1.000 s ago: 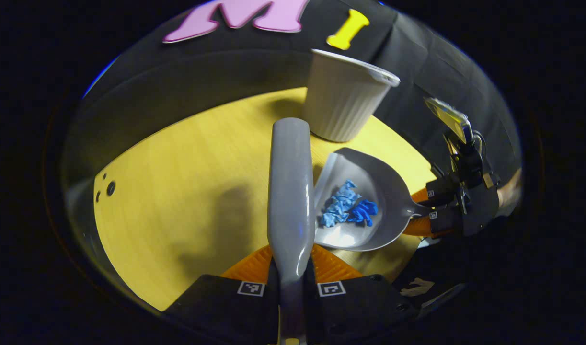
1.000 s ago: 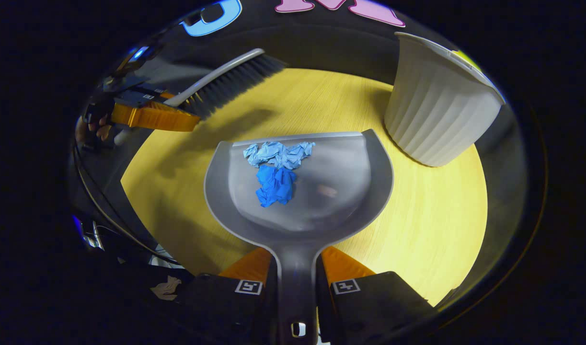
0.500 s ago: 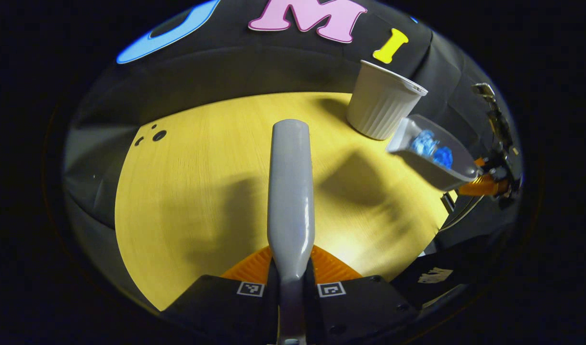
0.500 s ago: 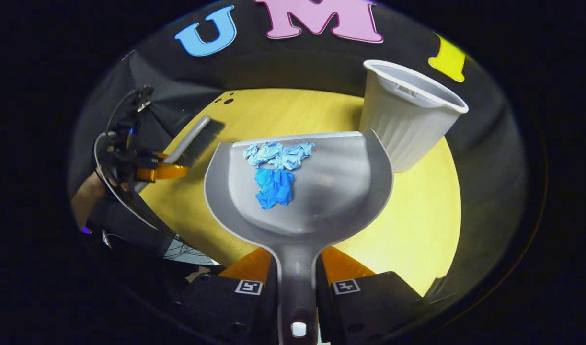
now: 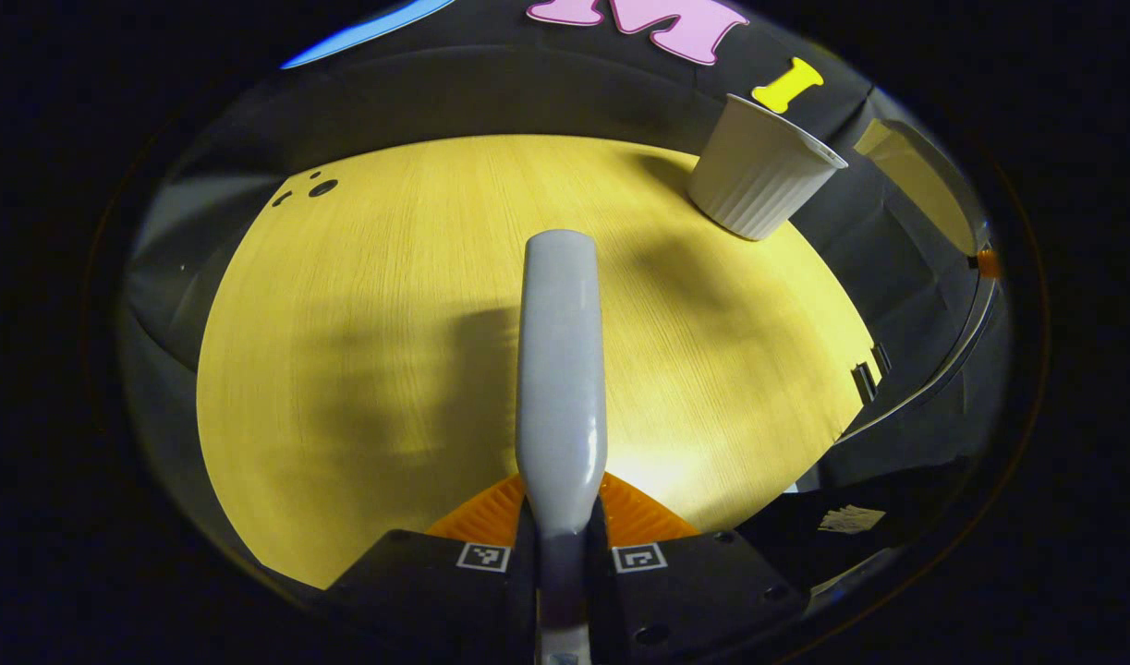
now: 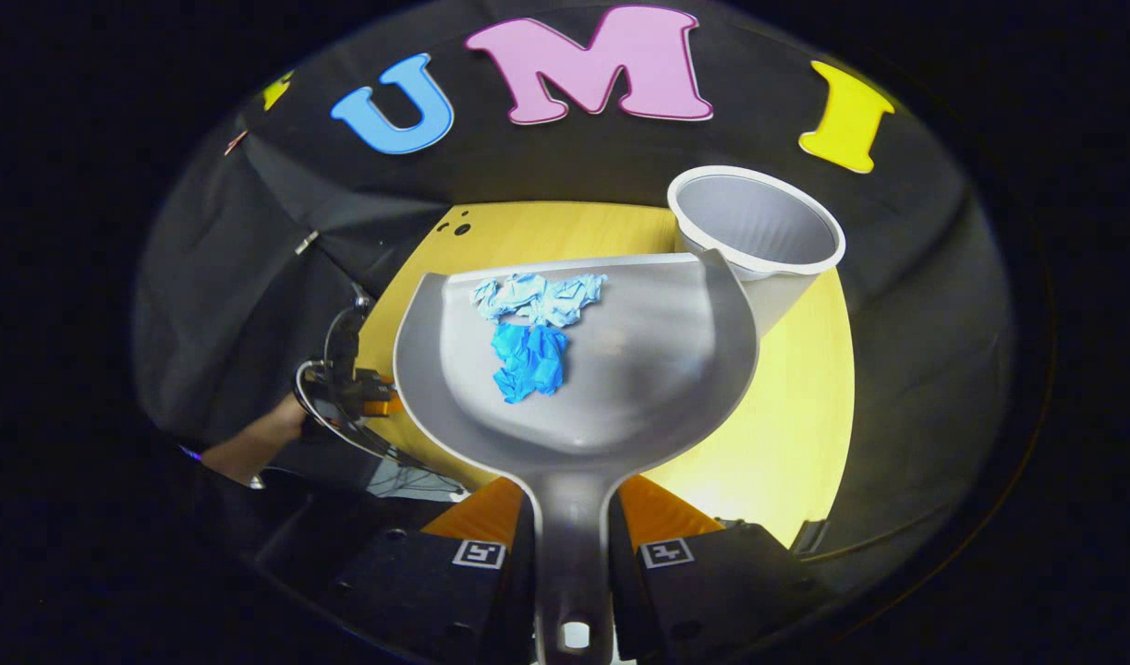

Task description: Pick up the small broom and dustpan from the desktop, sweep the trash into the dustpan with the broom, and then empty the trash into the garbage bin.

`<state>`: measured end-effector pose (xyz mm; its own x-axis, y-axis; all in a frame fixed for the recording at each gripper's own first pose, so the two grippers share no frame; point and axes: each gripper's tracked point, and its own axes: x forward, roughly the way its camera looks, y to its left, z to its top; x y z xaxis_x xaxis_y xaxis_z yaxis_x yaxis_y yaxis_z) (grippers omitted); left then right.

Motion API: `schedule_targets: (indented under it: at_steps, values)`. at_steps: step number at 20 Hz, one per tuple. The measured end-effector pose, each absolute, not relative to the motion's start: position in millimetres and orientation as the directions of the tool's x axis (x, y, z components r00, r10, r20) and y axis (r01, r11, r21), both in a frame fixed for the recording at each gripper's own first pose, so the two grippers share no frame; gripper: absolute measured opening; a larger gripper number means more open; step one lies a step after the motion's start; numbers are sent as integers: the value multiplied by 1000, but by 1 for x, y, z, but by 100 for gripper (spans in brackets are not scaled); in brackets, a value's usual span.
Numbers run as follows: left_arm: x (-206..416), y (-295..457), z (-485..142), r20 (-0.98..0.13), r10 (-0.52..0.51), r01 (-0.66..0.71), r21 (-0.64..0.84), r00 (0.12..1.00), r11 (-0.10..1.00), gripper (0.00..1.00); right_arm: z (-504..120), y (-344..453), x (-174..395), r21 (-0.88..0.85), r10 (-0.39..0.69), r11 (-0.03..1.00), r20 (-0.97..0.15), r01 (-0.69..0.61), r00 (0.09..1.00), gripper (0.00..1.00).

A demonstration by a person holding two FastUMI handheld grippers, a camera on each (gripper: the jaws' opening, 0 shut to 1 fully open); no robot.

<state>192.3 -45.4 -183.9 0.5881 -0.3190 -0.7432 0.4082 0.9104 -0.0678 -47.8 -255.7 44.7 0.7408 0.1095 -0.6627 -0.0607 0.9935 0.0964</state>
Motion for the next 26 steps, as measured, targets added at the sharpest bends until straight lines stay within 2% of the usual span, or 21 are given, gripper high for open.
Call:
schedule_targets:
  at_steps: [3, 10, 14, 18, 22, 23, 24, 26]
  values:
    - [186, -43, -182, -733, -339, 379, -120, 590, 918, 26, 62, -270, -46, 100, 85, 995, -676, -24, 732, 38]
    - [180, -30, -192, -750, -298, 313, -127, 591, 941, 26, 114, -327, 22, 3, -12, 1000, -600, 17, 800, 38]
    - [181, -23, -189, -750, -279, 285, -126, 600, 950, 26, 129, -378, 79, -109, -137, 990, -548, 92, 825, 38]
    - [185, -17, -186, -750, -269, 278, -118, 605, 953, 26, 122, -426, 121, -152, -236, 971, -520, 183, 821, 38]
    - [190, -27, -184, -745, -276, 261, -141, 607, 955, 26, 109, -470, 142, -220, -350, 936, -500, 275, 792, 38]
    - [188, -31, -184, -747, -281, 257, -151, 603, 955, 29, 105, -481, 145, -247, -381, 923, -490, 295, 784, 38]
    - [187, -35, -187, -749, -283, 257, -154, 599, 954, 26, 103, -489, 148, -279, -412, 909, -478, 311, 776, 38]
    - [186, -42, -188, -752, -288, 265, -156, 593, 952, 26, 97, -499, 154, -349, -456, 882, -455, 318, 765, 38]
